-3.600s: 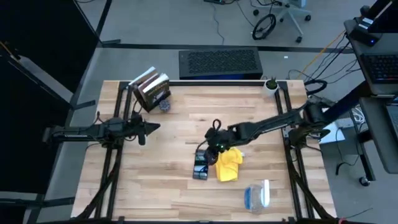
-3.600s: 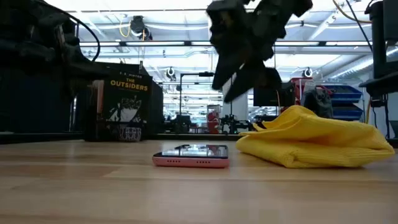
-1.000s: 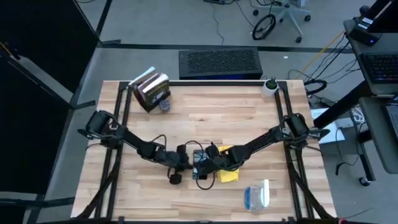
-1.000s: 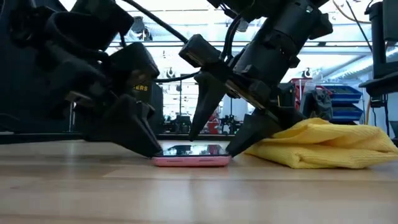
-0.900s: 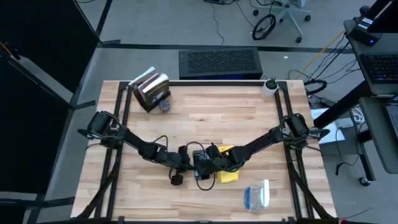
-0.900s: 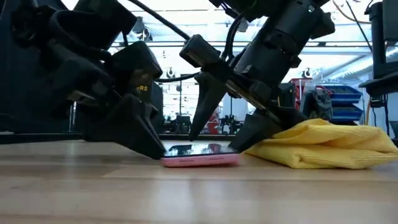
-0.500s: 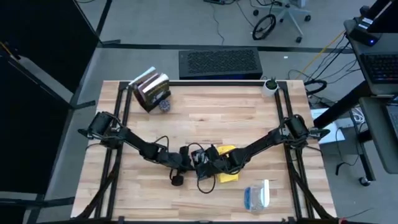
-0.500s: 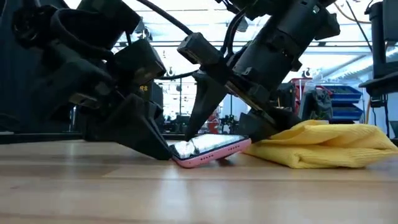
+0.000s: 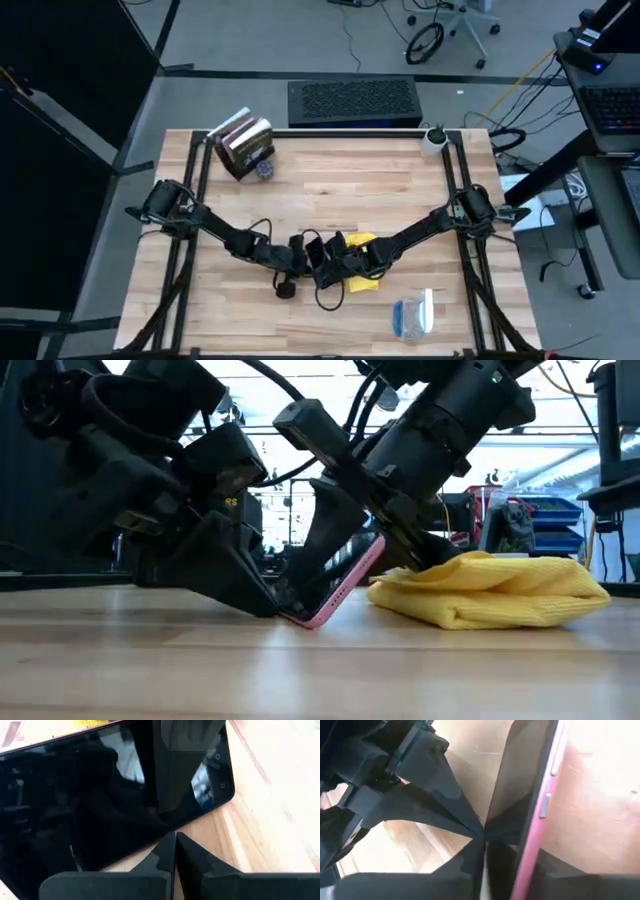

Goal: Apply microfiber cloth
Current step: Spray the front of the pink cellphone using the spray bottle

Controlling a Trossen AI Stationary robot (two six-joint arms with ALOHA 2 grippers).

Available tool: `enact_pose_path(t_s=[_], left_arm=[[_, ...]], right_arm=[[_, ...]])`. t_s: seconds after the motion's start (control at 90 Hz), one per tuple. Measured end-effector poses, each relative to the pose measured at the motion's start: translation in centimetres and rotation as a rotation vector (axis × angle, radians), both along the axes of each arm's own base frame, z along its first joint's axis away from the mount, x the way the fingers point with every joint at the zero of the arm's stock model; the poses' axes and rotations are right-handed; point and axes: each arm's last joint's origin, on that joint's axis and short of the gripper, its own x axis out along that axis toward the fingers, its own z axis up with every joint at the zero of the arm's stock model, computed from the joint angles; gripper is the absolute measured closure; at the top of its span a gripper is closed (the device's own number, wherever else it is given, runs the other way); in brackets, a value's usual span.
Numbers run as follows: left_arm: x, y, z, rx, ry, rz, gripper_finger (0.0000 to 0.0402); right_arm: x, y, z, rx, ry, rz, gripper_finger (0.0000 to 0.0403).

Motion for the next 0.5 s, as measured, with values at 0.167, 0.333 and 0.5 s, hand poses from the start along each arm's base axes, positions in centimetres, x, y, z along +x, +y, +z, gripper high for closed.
enact_pose_path(t_s=[0.167, 0.333, 0.5], left_arm=[[0.0, 0.0, 0.2, -0.001, -0.001, -0.001, 0.0402], [-0.8, 0.1, 2.1, -0.016, 0.020, -0.029, 0.0402], [-2.2, 0.7, 7.3, -0.038, -0.048, -0.027, 0.0402]], right_arm=[[-0.1, 0.0, 0.1, -0.035, 0.008, 0.037, 0.0391], [-0.4, -0.1, 1.2, -0.069, 0.002, 0.077, 0.0392], [-1.4, -1.4, 5.6, -0.174, -0.050, 0.114, 0.0394]])
